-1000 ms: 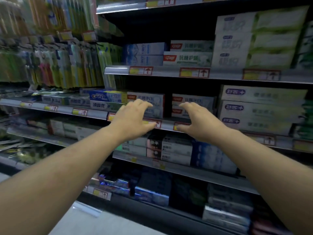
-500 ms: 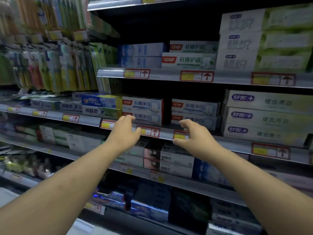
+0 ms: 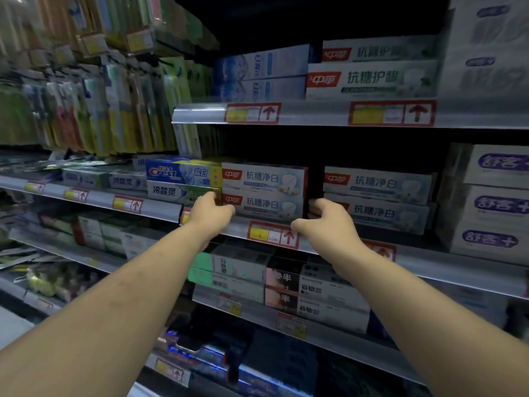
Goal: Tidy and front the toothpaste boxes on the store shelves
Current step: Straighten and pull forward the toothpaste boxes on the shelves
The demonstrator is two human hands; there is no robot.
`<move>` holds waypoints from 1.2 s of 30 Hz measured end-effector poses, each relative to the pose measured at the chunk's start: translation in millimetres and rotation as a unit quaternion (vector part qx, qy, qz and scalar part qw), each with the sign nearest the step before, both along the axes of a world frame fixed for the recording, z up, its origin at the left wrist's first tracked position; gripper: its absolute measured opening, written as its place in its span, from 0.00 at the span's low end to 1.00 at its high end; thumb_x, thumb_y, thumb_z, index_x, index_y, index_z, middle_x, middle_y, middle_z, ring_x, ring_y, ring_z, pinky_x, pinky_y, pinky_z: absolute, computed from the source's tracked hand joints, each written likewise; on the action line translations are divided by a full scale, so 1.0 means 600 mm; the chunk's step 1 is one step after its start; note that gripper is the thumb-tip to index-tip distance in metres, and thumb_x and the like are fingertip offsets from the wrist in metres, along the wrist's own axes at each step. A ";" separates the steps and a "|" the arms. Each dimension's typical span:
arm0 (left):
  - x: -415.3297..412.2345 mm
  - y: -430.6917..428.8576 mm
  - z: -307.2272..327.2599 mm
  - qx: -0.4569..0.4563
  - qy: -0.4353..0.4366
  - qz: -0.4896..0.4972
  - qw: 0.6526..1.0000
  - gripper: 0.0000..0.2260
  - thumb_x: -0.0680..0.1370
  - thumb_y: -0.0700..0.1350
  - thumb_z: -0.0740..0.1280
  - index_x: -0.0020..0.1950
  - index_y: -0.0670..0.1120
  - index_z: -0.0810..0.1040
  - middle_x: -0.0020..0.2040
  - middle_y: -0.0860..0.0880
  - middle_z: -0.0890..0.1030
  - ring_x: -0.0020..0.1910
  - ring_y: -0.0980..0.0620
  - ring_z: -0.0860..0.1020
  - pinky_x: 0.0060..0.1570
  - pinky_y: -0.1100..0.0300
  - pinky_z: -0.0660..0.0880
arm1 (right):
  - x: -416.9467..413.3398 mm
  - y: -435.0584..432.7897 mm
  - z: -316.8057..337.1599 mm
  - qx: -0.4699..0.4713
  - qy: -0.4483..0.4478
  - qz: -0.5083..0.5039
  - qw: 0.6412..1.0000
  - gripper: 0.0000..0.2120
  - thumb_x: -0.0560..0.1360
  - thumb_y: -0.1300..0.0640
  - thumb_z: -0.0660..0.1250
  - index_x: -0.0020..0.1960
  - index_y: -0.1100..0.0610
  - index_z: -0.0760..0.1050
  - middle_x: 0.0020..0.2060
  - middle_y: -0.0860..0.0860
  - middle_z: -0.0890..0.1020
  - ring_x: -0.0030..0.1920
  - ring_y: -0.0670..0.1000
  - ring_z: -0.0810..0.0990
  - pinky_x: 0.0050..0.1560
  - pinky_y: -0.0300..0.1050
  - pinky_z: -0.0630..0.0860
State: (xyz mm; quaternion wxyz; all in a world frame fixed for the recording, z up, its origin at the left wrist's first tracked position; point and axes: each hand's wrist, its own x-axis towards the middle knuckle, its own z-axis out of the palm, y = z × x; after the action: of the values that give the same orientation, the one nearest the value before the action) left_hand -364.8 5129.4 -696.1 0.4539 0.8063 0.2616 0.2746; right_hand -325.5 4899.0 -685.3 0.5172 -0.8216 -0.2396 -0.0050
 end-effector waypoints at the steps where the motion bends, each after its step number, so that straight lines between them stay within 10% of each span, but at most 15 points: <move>1: 0.005 0.005 -0.001 -0.006 -0.008 0.004 1.000 0.14 0.75 0.44 0.69 0.60 0.49 0.78 0.55 0.48 0.82 0.55 0.42 0.80 0.59 0.42 0.79 | 0.001 0.005 0.000 0.005 0.003 -0.001 1.000 0.33 0.79 0.61 0.69 0.81 0.56 0.60 0.68 0.49 0.75 0.35 0.39 0.71 0.30 0.27 0.72; 6: 0.015 0.013 -0.006 -0.034 -0.035 0.010 0.999 0.11 0.74 0.44 0.71 0.55 0.52 0.79 0.52 0.50 0.83 0.53 0.44 0.81 0.58 0.41 0.79 | 0.004 0.015 -0.003 0.028 0.016 -0.012 0.999 0.29 0.79 0.62 0.68 0.78 0.57 0.64 0.44 0.40 0.73 0.42 0.33 0.71 0.49 0.43 0.80; 9: 0.015 0.012 -0.002 -0.012 -0.058 0.024 0.998 0.18 0.71 0.48 0.71 0.61 0.51 0.79 0.55 0.51 0.83 0.55 0.46 0.80 0.60 0.44 0.78 | 0.003 0.014 0.001 0.039 0.013 -0.012 0.999 0.32 0.80 0.62 0.67 0.80 0.57 0.60 0.53 0.44 0.74 0.37 0.35 0.70 0.29 0.29 0.74; 16: 0.016 0.006 0.033 -0.031 -0.084 -0.014 0.996 0.14 0.78 0.42 0.67 0.63 0.47 0.78 0.56 0.49 0.82 0.54 0.48 0.78 0.49 0.54 0.76 | 0.005 0.018 0.014 0.050 0.006 -0.002 0.999 0.33 0.80 0.60 0.67 0.82 0.54 0.58 0.67 0.49 0.76 0.39 0.35 0.72 0.36 0.29 0.76; 21: 0.006 -0.002 0.055 -0.088 -0.119 -0.022 0.989 0.04 0.77 0.41 0.67 0.51 0.48 0.78 0.52 0.47 0.82 0.50 0.47 0.77 0.43 0.54 0.71 | 0.011 0.013 0.013 0.065 -0.007 -0.003 0.998 0.29 0.80 0.59 0.68 0.79 0.55 0.63 0.44 0.39 0.72 0.49 0.35 0.68 0.56 0.47 0.78; 24: 0.000 -0.013 0.064 -0.102 -0.140 -0.030 0.984 0.02 0.77 0.41 0.68 0.49 0.47 0.79 0.47 0.47 0.81 0.45 0.48 0.74 0.42 0.55 0.71 | 0.007 -0.003 0.016 0.077 -0.026 -0.006 0.997 0.33 0.80 0.58 0.68 0.82 0.53 0.59 0.65 0.43 0.77 0.41 0.39 0.75 0.47 0.38 0.76; 28: 0.003 -0.066 0.071 -0.142 -0.199 -0.046 0.969 0.08 0.76 0.40 0.69 0.51 0.51 0.82 0.45 0.50 0.82 0.39 0.53 0.74 0.37 0.58 0.71 | 0.002 -0.055 0.010 0.110 -0.046 -0.026 0.993 0.33 0.81 0.59 0.67 0.82 0.51 0.58 0.76 0.44 0.67 0.66 0.39 0.75 0.53 0.31 0.57; 29: 0.005 -0.084 0.068 -0.150 -0.205 -0.057 0.966 0.09 0.76 0.39 0.69 0.51 0.52 0.83 0.44 0.51 0.83 0.38 0.53 0.74 0.35 0.59 0.70 | 0.000 -0.073 0.006 0.118 -0.047 -0.032 0.991 0.32 0.81 0.59 0.66 0.81 0.50 0.58 0.74 0.43 0.68 0.70 0.42 0.60 0.60 0.41 0.50; 30: 0.006 -0.102 0.063 -0.155 -0.208 -0.070 0.963 0.10 0.77 0.39 0.68 0.52 0.53 0.83 0.44 0.52 0.83 0.37 0.54 0.73 0.35 0.59 0.70 | 0.000 -0.090 0.001 0.123 -0.052 -0.042 0.990 0.32 0.81 0.58 0.66 0.81 0.49 0.59 0.75 0.43 0.67 0.54 0.35 0.70 0.55 0.32 0.60; 31: 0.004 -0.122 0.056 -0.159 -0.207 -0.083 0.962 0.10 0.77 0.39 0.68 0.53 0.54 0.82 0.44 0.52 0.83 0.37 0.54 0.73 0.34 0.59 0.70 | -0.001 -0.108 -0.004 0.124 -0.059 -0.058 0.989 0.31 0.81 0.57 0.67 0.81 0.49 0.59 0.77 0.43 0.65 0.72 0.43 0.69 0.67 0.40 0.69; 33: 0.002 -0.157 0.037 -0.156 -0.201 -0.110 0.961 0.12 0.79 0.39 0.67 0.57 0.54 0.81 0.45 0.52 0.82 0.40 0.53 0.74 0.36 0.59 0.70 | 0.002 -0.141 -0.013 0.108 -0.073 -0.095 0.987 0.30 0.81 0.56 0.67 0.81 0.49 0.61 0.79 0.46 0.62 0.76 0.48 0.65 0.72 0.47 0.67; 36: 0.007 -0.202 0.008 -0.150 -0.206 -0.129 0.958 0.16 0.80 0.37 0.65 0.60 0.57 0.78 0.49 0.50 0.82 0.44 0.52 0.75 0.39 0.59 0.71 | 0.014 -0.180 -0.028 0.086 -0.095 -0.141 0.982 0.29 0.80 0.58 0.66 0.80 0.52 0.63 0.75 0.49 0.65 0.52 0.37 0.76 0.50 0.34 0.73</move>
State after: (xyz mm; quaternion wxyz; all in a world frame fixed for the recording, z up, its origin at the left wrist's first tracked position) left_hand -360.6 5008.3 -691.6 0.6455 0.6816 0.0938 0.3316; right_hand -317.2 4790.8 -701.9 0.5552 -0.7951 -0.1684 -0.1766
